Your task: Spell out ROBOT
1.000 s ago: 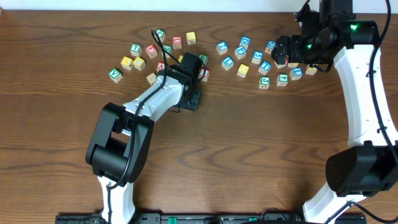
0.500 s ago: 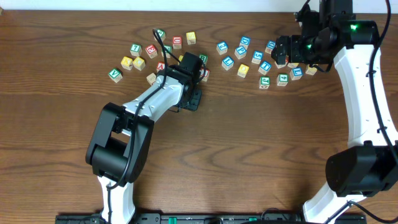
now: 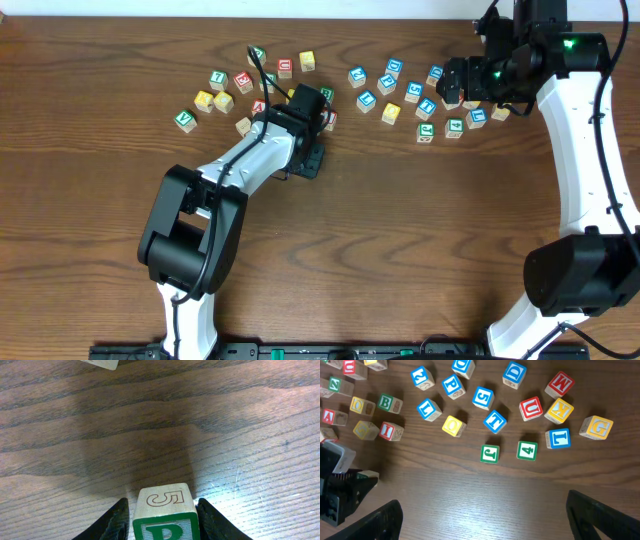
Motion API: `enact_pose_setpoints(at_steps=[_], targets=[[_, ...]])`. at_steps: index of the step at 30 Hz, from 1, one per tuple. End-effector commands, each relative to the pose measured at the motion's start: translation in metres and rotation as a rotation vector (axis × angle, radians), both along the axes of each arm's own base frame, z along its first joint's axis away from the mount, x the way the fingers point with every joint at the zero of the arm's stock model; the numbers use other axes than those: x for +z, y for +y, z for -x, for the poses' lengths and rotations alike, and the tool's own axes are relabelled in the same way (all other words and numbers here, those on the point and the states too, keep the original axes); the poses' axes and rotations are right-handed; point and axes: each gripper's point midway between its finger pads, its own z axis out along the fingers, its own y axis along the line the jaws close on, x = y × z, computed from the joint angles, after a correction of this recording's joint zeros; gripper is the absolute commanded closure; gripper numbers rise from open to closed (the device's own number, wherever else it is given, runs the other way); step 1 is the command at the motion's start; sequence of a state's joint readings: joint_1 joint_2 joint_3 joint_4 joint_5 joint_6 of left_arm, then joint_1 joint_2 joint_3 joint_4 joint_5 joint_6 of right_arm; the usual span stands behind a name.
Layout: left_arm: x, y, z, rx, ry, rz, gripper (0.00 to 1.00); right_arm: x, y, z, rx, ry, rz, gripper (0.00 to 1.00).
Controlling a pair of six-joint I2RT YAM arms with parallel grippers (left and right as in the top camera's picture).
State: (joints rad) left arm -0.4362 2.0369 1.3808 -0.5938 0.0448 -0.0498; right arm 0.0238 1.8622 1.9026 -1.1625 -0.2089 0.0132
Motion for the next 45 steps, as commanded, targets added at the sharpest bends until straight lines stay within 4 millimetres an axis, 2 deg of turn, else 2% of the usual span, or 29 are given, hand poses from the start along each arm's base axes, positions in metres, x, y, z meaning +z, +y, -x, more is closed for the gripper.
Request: enact_pose_setpoints(at_steps=[1,5,13,34,39,45], targets=[[0.002,0.002,-0.008,-0.011,-0.018,-0.019,0.58,0.008,0.001,-0.002,0.012,-0.023,0.004,0.01],[0.002,0.002,-0.008,-0.006,-0.019,-0.017,0.58,0.008,0.001,-0.002,0.012,-0.023,0.004,0.01],[0.011,-0.002,-0.017,0.214,-0.025,0.05,0.57,0.008,0.001,-0.002,0.012,-0.023,0.004,0.01],[0.015,-0.002,-0.022,0.199,-0.037,0.05,0.58,0.008,0.001,-0.002,0.012,-0.023,0.004,0.01],[0.042,0.004,-0.037,0.199,-0.06,0.055,0.58,0.008,0.001,-0.002,0.012,-0.023,0.004,0.01],[0.094,0.018,-0.056,0.229,-0.08,0.059,0.57,0.008,0.001,-0.002,0.012,-0.023,0.004,0.01]])
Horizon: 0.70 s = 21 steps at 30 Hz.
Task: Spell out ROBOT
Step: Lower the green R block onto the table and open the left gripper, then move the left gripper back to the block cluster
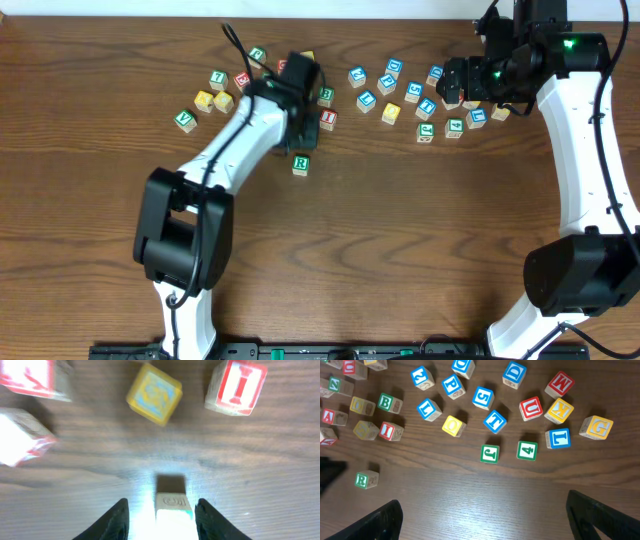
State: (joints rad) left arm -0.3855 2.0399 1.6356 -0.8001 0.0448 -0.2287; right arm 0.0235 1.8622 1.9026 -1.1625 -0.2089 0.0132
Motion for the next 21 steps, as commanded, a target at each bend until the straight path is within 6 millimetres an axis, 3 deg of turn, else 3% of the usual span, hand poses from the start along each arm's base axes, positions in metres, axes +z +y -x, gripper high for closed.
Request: enact_pose_setpoints(at_steps=[1,6,14,17,21], targets=[[0.04,0.013,-0.022,0.005,-0.057,-0.011,0.58,0.008,0.002,-0.002,0.013,-0.023,0.004,0.01],[0.076,0.029,-0.026,0.022,-0.062,-0.016,0.57,0.008,0.002,-0.002,0.013,-0.023,0.004,0.01],[0.11,0.058,-0.029,0.081,-0.083,-0.012,0.57,0.008,0.002,-0.002,0.013,-0.023,0.004,0.01],[0.123,0.07,-0.027,0.09,-0.108,-0.012,0.57,0.015,0.002,-0.015,0.013,-0.085,0.002,0.01],[0.137,0.083,-0.023,0.108,-0.125,-0.011,0.57,0.015,0.002,-0.016,0.013,-0.088,0.003,0.01]])
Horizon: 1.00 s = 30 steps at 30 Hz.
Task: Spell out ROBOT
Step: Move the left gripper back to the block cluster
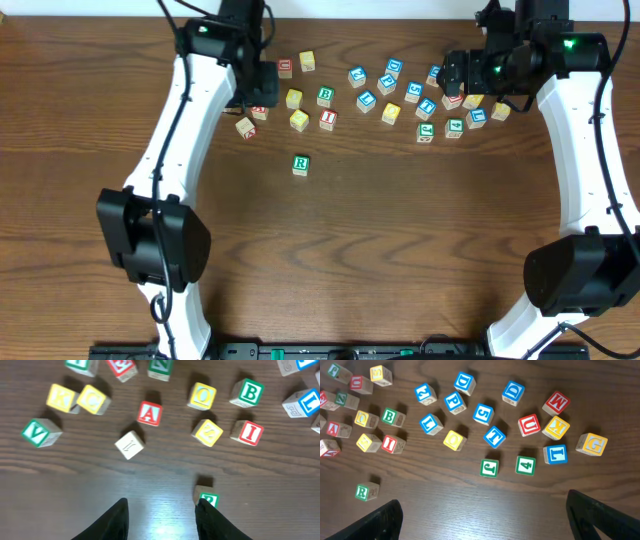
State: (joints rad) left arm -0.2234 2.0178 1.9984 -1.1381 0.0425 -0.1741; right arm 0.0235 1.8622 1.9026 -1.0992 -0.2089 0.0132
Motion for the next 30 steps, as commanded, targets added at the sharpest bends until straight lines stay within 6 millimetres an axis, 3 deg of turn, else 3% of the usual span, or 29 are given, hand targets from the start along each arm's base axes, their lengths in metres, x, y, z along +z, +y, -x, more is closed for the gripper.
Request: enact_pose_setpoints(at_steps=[1,13,30], targets=[[0.035,0.015,0.003,-0.001,-0.074,-0.013,0.57,0.008,0.002,-0.002,0.012,-0.024,0.005,0.01],[0.037,0.017,0.001,-0.004,-0.084,-0.015,0.57,0.012,0.017,-0.002,0.056,-0.031,-0.075,0.01],[0.012,0.016,-0.009,-0.039,-0.084,-0.029,0.57,0.012,0.035,0.002,0.095,-0.025,-0.076,0.01]])
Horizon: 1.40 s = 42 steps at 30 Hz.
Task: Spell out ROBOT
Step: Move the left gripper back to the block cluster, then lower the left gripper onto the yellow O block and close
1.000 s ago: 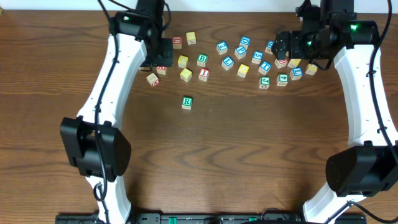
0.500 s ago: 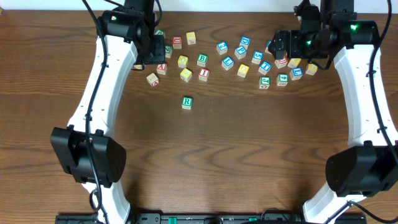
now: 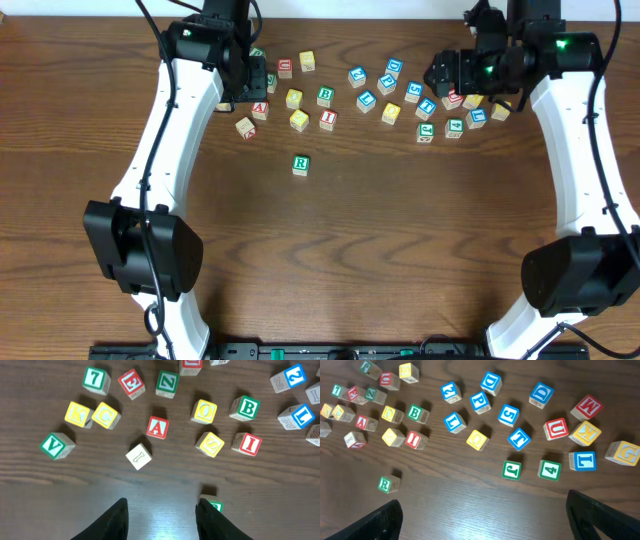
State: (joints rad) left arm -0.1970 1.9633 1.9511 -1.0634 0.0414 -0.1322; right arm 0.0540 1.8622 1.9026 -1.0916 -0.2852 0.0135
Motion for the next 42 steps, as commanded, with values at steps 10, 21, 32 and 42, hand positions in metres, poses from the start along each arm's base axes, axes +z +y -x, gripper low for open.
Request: enact_pose_setpoints(at_steps=[10,21,32,42], targets=[[-0.014,0.004,-0.008,-0.045,0.003,-0.041,0.57,0.008,0.02,0.003,0.052,-0.018,-0.009,0.01],[-0.026,-0.026,-0.011,-0.087,0.015,0.008,0.57,0.009,0.025,0.001,0.025,-0.015,-0.027,0.01],[-0.027,-0.068,-0.013,-0.15,-0.027,0.026,0.57,0.004,-0.005,-0.005,-0.18,0.003,0.052,0.01],[-0.038,-0.081,-0.018,-0.138,-0.029,0.042,0.57,0.003,-0.01,-0.005,-0.194,0.004,0.072,0.01]])
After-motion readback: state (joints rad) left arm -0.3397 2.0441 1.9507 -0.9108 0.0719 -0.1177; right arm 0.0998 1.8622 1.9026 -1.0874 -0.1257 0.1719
